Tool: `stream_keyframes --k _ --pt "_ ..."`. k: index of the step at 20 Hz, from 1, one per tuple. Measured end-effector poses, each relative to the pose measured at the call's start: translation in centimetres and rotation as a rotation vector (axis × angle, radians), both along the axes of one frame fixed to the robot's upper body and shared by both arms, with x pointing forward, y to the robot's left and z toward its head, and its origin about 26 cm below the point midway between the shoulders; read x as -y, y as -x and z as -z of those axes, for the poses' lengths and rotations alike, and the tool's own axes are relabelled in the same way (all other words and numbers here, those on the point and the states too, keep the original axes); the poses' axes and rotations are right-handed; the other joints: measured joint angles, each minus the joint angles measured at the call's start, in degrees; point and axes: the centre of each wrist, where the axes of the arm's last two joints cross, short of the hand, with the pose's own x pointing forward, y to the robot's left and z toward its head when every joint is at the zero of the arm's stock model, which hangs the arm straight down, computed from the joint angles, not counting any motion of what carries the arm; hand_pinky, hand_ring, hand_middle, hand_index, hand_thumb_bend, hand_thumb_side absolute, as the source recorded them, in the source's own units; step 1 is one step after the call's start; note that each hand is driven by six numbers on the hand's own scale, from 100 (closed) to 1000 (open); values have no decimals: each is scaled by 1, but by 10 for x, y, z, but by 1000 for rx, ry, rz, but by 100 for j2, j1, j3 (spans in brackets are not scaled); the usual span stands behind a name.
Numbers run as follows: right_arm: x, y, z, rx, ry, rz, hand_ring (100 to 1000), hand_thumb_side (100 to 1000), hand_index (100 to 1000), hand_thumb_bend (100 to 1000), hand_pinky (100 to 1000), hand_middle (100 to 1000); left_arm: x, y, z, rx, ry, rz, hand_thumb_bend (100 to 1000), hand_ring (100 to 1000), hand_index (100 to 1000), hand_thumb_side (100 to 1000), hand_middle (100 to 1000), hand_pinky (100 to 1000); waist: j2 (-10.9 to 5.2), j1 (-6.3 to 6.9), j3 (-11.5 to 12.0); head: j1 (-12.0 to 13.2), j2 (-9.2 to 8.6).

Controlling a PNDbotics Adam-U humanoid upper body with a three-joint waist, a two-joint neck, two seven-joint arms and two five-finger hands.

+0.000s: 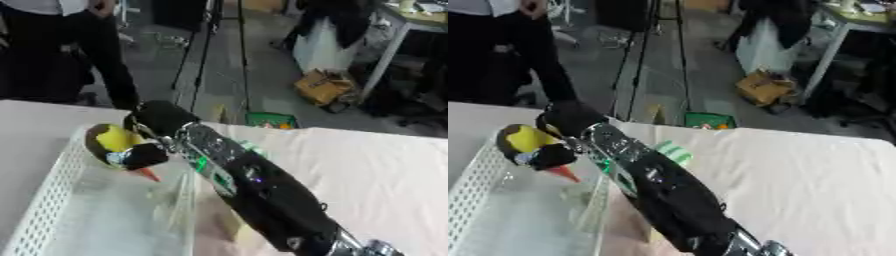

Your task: Pick up objects on the table and place them in the box.

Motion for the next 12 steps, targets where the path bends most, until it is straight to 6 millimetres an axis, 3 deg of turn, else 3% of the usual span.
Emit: stream_keyframes --k 12 --pt "-2 4 -4 -57 54 -30 881 1000 825 645 902 599 0 0 0 0 3 4 102 934 933 1000 1000 950 0 -1 -20 0 45"
